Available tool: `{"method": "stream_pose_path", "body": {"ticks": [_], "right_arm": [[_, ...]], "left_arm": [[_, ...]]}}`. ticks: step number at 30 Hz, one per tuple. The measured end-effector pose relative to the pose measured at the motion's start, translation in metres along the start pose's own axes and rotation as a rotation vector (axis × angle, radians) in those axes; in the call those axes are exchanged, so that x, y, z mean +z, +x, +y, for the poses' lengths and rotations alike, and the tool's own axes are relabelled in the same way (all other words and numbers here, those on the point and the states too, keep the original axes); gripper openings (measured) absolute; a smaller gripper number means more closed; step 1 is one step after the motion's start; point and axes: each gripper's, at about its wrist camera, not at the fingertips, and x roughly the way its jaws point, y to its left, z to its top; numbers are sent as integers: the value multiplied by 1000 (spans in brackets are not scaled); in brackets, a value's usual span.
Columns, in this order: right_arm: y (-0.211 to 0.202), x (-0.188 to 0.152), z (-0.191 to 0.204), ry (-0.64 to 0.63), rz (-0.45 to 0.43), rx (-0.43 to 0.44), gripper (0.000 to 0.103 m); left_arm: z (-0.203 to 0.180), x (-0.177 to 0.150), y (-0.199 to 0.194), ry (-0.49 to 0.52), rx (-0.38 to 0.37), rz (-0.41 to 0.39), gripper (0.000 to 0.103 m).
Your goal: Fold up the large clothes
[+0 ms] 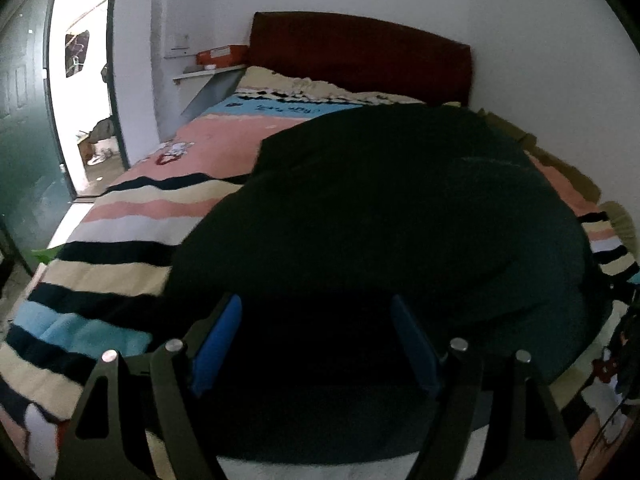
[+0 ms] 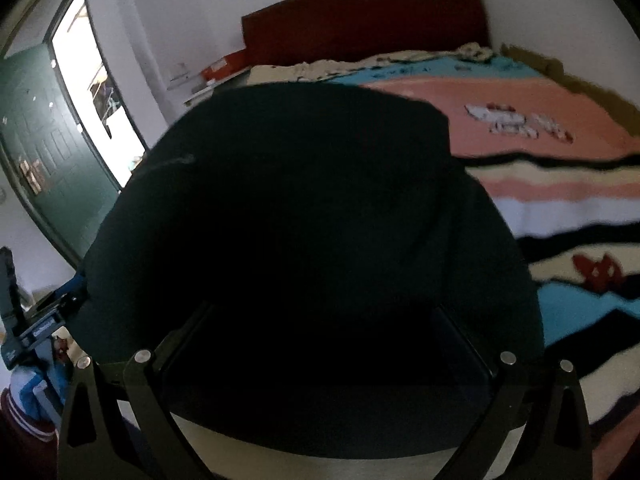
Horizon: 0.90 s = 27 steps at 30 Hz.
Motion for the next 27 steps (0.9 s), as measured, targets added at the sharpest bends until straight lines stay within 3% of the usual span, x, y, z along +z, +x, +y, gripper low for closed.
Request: {"method": "stream_pose_path", "body": {"ticks": [9,16,27], "right_arm": [[-18,-10,-22,37,69,-150,103],[-44,-25,-11,16,78,-156,103],[-96,-44,10,22,20,-140,103]], "left_arm": [[-8,-4,-25,-17,54,25,76],[-22,-7,-59,3,38,11,76],[-33,-17,-111,24,43,-7,76]]}}
